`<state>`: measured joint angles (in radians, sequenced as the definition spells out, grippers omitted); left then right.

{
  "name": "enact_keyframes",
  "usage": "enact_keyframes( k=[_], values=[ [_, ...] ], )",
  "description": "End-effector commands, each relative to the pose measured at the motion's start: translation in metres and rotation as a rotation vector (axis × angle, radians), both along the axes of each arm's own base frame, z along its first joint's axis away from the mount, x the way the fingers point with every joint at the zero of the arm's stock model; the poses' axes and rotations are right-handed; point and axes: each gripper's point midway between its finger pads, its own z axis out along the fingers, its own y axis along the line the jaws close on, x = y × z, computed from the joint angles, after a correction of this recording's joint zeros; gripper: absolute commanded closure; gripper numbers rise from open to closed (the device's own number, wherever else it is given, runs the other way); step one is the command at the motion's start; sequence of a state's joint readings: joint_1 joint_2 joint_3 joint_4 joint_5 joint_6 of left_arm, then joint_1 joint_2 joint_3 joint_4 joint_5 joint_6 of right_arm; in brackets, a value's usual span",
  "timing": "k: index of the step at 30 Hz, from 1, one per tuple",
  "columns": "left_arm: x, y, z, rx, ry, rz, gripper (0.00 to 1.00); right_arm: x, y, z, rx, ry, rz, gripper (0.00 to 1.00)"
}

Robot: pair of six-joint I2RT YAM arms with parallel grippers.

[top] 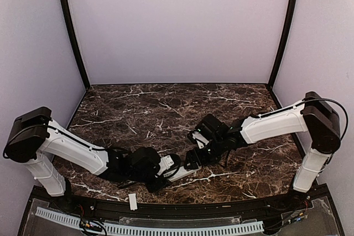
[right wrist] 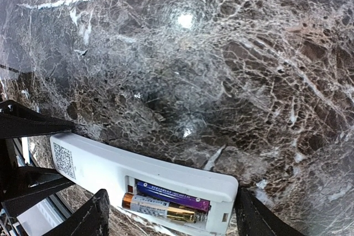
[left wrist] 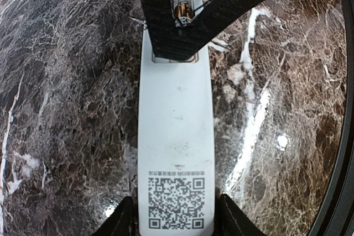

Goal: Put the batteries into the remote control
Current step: Place the battery in the battery compartment.

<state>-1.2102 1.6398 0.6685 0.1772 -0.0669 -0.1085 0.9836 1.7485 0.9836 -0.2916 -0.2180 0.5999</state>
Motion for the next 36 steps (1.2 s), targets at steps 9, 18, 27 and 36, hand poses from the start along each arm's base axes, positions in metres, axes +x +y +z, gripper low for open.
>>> enact_keyframes(
  k=[9, 18, 27, 36],
  values=[
    [-0.011, 0.011, -0.017, 0.006, 0.041, -0.011, 0.60, -0.007, -0.020, -0.011, -0.096, -0.001, -0.007, 0.25],
    [-0.012, 0.011, -0.018, 0.015, 0.046, -0.014, 0.73, -0.011, -0.022, -0.018, -0.132, 0.008, 0.004, 0.25],
    [-0.012, 0.011, -0.019, 0.023, 0.051, -0.011, 0.74, -0.011, -0.021, -0.022, -0.156, -0.011, 0.005, 0.30],
    [-0.011, 0.012, -0.020, 0.044, 0.051, -0.010, 0.74, -0.009, -0.031, -0.028, -0.220, -0.033, 0.009, 0.36]
  ],
)
